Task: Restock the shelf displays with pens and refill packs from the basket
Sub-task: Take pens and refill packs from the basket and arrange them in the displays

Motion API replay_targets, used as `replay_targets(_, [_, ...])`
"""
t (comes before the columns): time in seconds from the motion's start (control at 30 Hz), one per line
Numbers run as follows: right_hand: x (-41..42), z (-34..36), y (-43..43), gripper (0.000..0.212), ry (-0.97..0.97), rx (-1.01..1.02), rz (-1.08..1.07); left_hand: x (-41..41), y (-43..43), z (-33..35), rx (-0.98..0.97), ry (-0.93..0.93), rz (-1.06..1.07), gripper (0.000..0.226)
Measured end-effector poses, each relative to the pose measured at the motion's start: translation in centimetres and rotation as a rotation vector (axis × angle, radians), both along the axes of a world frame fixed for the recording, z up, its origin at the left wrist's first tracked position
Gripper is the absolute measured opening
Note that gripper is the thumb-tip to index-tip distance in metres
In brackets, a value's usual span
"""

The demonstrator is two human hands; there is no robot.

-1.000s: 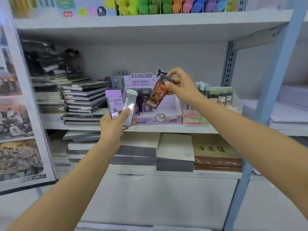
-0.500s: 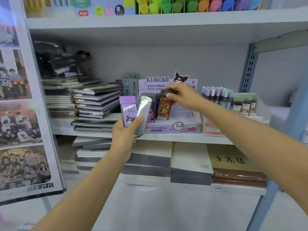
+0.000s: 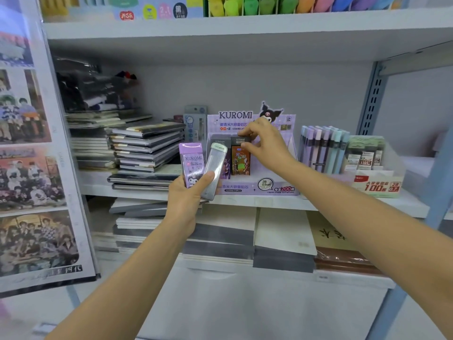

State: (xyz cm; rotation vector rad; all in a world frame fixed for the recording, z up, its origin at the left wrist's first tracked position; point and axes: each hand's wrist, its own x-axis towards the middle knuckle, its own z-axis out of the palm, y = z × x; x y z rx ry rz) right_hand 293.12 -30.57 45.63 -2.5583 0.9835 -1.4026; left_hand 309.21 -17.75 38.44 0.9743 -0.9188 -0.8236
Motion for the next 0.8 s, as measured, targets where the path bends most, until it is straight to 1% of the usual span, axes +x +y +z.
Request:
replay_targets(0.13, [-0.3, 0.0, 0.4, 0.02, -0.003, 0.039, -0.073, -0.3, 0.5, 0.2, -0.024, 0.021, -0.021, 0.025])
replay_targets(0.2, [-0.7, 0.4, 1.2, 0.021, -0.039, 0.055, -0.074, -0.6, 0.7, 0.4, -0.023, 0.024, -0.029, 0.023])
replay_targets(0.23, [-1.0, 0.6, 1.8, 0.022, -0.073, 0.078, -0.042, -0.8, 0.8, 0.4, -0.022, 0.027, -0.037, 0.023])
replay_targets(0.27, [-1.3, 0.7, 2.5, 0.024, -0.12, 0.144, 0.04, -1.0, 0.8, 0.6, -0.023, 0.034, -0.051, 0.024])
replay_targets(0.37, [-2.4, 0.3, 4.6, 0.032, -0.213, 0.524, 0.439, -2.3, 0.9, 1.0, -0.03, 0.062, -0.139, 0.034])
replay_targets(0.4, [-2.8, 0.1, 5.0, 0.033, -0.214, 0.598, 0.526, -2.8, 0.9, 1.2, -0.02, 0.071, -0.179, 0.036])
replay_targets(0.47, [-4.0, -0.3, 5.4, 0.032, -0.249, 0.656, 0.607, -4.1, 1.0, 1.6, 0.013, 0.078, -0.255, 0.038])
replay_targets(0.57, [-6.3, -0.1, 5.7, 0.031, -0.331, 0.711, 0.649, -6.1, 0.8, 1.8, 0.067, 0.026, -0.268, 0.042])
replay_targets(0.67, [-8.7, 0.3, 5.8, 0.037, -0.378, 0.744, 0.661, -8.2, 0.6, 2.1, 0.093, 0.002, -0.293, 0.043])
replay_targets(0.73, [-10.4, 0.5, 5.8, 0.038, -0.409, 0.718, 0.602, -9.7, 0.5, 2.4, 0.076, 0.002, -0.359, 0.043])
replay_targets(0.8, [-11.9, 0.4, 5.9, 0.041, -0.441, 0.662, 0.476, -11.1, 0.5, 2.5, 0.053, -0.001, -0.425, 0.051])
